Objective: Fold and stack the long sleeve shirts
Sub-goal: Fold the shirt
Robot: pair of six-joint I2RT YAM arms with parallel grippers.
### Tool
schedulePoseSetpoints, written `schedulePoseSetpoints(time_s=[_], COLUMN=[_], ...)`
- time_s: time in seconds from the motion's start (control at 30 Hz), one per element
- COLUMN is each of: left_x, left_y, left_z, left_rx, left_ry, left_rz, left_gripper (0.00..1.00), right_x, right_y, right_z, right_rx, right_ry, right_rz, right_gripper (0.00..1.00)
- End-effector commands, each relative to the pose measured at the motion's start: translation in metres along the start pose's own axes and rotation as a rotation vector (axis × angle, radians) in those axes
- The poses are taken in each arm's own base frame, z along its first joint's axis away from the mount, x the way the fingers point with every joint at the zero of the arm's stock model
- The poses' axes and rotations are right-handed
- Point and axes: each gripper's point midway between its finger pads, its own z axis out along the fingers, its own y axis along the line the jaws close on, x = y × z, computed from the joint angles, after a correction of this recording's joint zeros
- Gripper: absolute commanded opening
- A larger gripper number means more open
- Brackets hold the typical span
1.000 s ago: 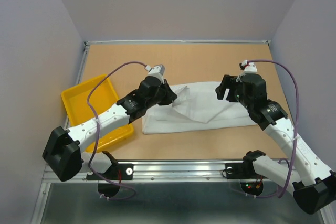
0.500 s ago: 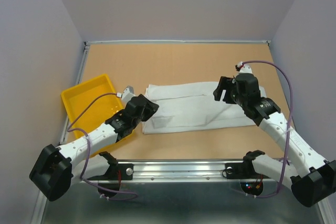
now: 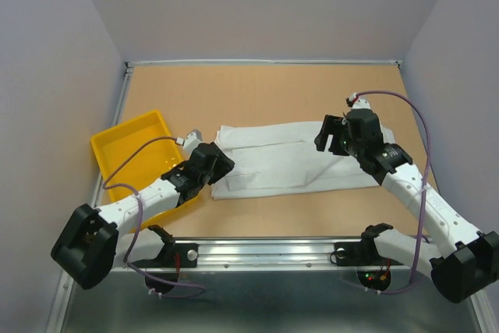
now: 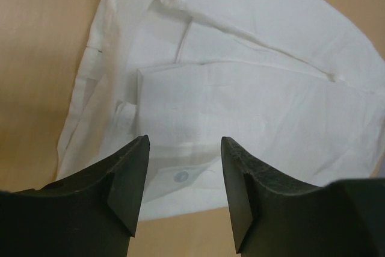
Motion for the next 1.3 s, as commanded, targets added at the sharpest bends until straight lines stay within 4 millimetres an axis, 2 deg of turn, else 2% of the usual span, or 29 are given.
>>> schedulePoseSetpoints(time_s=[0.0,0.1,0.23,0.4,0.5,0.7,0.77,0.9,0.93,1.03,1.17,1.23,1.27], left_x=[-0.012,-0.025,-0.032,-0.022,-0.015,0.000,0.001,-0.002,-0.003,-0.007,-0.012,-0.024,-0.028], left_y=[-0.005,-0.012,-0.005,-0.006,0.000,-0.001,-0.002,-0.005,-0.007,-0.009,-0.012,-0.025,-0.026], left_z=[0.017,0.026,0.037,0.052,0.059,0.066,0.065,0.061,0.060,0.058,0.054,0.050,0.048], left_rx=[-0.035,-0.048,-0.069,-0.038,-0.048,-0.017,-0.010,-0.004,-0.001,-0.001,-0.018,0.000,-0.012], left_ry=[-0.019,-0.052,-0.047,0.019,0.054,0.128,0.137,0.133,0.131,0.122,0.120,0.089,0.080], left_rz=[0.160,0.273,0.357,0.452,0.485,0.525,0.525,0.525,0.525,0.529,0.561,0.585,0.598], left_gripper=[0.60,0.60,0.61,0.60,0.60,0.59,0.55,0.30,0.21,0.07,0.01,0.01,0.01], right_x=[0.004,0.007,0.006,0.006,0.007,0.010,0.009,0.009,0.008,0.008,0.008,0.006,0.006], right_y=[0.002,0.001,0.003,0.003,0.003,0.003,0.003,0.002,0.003,0.004,0.003,0.002,0.002], right_z=[0.003,0.003,0.001,0.003,0.004,0.007,0.006,0.007,0.006,0.006,0.006,0.004,0.004], right_rx=[-0.017,-0.018,-0.032,-0.032,-0.037,-0.035,-0.034,-0.029,-0.033,-0.037,-0.034,-0.032,-0.033], right_ry=[0.002,0.007,0.006,0.009,0.014,0.025,0.020,0.019,0.017,0.018,0.013,0.005,0.004], right_rz=[0.009,0.001,-0.008,-0.022,-0.024,-0.028,-0.029,-0.032,-0.033,-0.029,-0.030,-0.033,-0.031], right_gripper=[0.80,0.80,0.80,0.80,0.80,0.80,0.80,0.80,0.80,0.80,0.80,0.80,0.80])
